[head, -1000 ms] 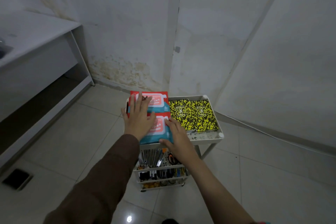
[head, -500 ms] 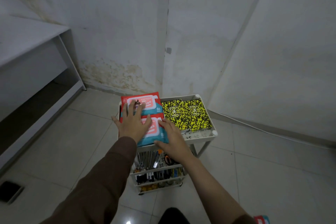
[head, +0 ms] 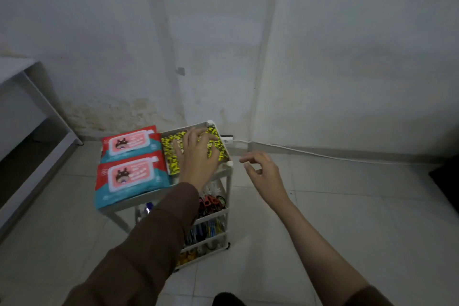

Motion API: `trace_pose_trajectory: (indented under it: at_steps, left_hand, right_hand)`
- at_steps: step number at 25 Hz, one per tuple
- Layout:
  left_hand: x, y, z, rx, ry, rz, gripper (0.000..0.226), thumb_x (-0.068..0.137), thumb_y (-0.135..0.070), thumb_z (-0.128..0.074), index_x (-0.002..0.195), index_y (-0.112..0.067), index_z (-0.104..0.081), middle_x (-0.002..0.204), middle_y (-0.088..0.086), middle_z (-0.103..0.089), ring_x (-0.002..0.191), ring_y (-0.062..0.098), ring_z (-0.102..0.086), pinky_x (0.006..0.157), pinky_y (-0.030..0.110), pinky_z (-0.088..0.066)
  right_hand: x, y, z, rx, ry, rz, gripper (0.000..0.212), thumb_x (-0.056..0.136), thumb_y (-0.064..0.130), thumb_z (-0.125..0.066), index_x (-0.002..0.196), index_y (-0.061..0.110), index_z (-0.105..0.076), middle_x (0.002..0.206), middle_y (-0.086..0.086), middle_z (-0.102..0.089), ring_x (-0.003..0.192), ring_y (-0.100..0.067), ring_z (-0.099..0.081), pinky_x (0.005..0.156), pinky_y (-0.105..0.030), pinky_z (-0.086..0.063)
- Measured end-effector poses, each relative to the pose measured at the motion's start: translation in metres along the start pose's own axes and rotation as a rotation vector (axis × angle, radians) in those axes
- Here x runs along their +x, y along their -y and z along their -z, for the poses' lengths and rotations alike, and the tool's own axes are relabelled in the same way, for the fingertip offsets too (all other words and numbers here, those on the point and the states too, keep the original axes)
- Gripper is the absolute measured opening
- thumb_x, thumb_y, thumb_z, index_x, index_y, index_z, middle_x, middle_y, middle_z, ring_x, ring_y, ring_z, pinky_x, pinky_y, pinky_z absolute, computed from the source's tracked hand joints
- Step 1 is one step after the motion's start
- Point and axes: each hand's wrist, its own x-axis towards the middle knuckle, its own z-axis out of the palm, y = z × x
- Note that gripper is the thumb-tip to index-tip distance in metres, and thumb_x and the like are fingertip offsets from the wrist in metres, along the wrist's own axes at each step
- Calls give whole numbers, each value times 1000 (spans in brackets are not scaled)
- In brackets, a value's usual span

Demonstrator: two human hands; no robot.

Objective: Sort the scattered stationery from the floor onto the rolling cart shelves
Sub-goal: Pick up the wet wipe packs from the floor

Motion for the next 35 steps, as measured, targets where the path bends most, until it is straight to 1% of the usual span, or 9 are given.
trace_pose_trajectory:
  at_steps: [3,6,14,18,24,28,32,34,35]
  left_hand:
    - [-32,-70,-54,-32,120,-136,18,83,-13,-54,98,-19,-63,108,3,-58,113,23,-48,103,40,-28]
    - [-70,-137,-116,-85,335,-171,19,87,-13,-51,99,-17,-65,109,3,-60,109,23,-50,94,32,-33]
    - [-149,-222,-261,-137,764,-156,18,90,-14,-47,100,-17,-63,108,0,-62,107,21,-50,95,36,-39]
    - [-187,-192,-361,-91,880,-133,18,91,-16,-47,99,-20,-62,108,-2,-62,105,18,-51,94,36,-41]
    - [-269,-105,-555,-82,1011,-164,19,93,-15,-46,104,-19,-61,111,-2,-62,106,14,-51,89,25,-42]
    - [-321,-50,-673,-114,1088,-162,23,94,-15,-46,114,-17,-57,118,-1,-58,109,12,-48,87,18,-37]
    - [-370,-13,-769,-69,1192,-263,35,95,-19,-45,130,-21,-46,133,-1,-49,121,13,-44,98,23,-37]
    - [-392,-2,-809,-37,1256,-363,41,96,-20,-44,137,-21,-39,141,-1,-43,128,13,-39,106,27,-33]
    - [-401,2,-826,-29,1286,-408,44,96,-21,-44,139,-22,-36,144,-2,-40,131,13,-37,108,28,-30]
  right_hand:
    - [-26,-41,80,7,-98,-54,19,86,-2,-56,88,14,-66,97,0,-59,86,-8,-58,59,-4,-39]
    - [-62,-92,164,-19,-196,-159,18,86,-2,-55,87,12,-66,96,1,-60,80,3,-56,60,-4,-39]
    - [-161,-225,283,-63,-345,-516,17,88,-3,-52,89,10,-64,97,-2,-64,80,-6,-55,70,-1,-40]
    - [-208,-330,274,-68,-460,-701,15,89,-2,-52,87,11,-61,96,-7,-65,77,-3,-55,63,1,-41]
    - [-282,-536,194,9,-600,-964,8,91,4,-53,95,4,-60,105,-15,-62,80,-12,-57,52,2,-41]
    - [-319,-658,142,49,-680,-1100,13,91,12,-57,102,6,-59,107,-11,-63,76,-4,-56,49,-1,-39]
    - [-336,-768,115,-36,-568,-1161,34,91,18,-57,123,6,-51,124,-11,-57,100,-14,-54,71,-13,-44]
    - [-335,-816,115,-159,-515,-1174,47,91,23,-58,134,9,-42,135,-13,-49,118,-23,-50,92,-31,-45]
    - [-334,-838,117,-246,-456,-1201,55,91,27,-58,139,13,-36,141,-12,-42,128,-26,-42,101,-41,-40]
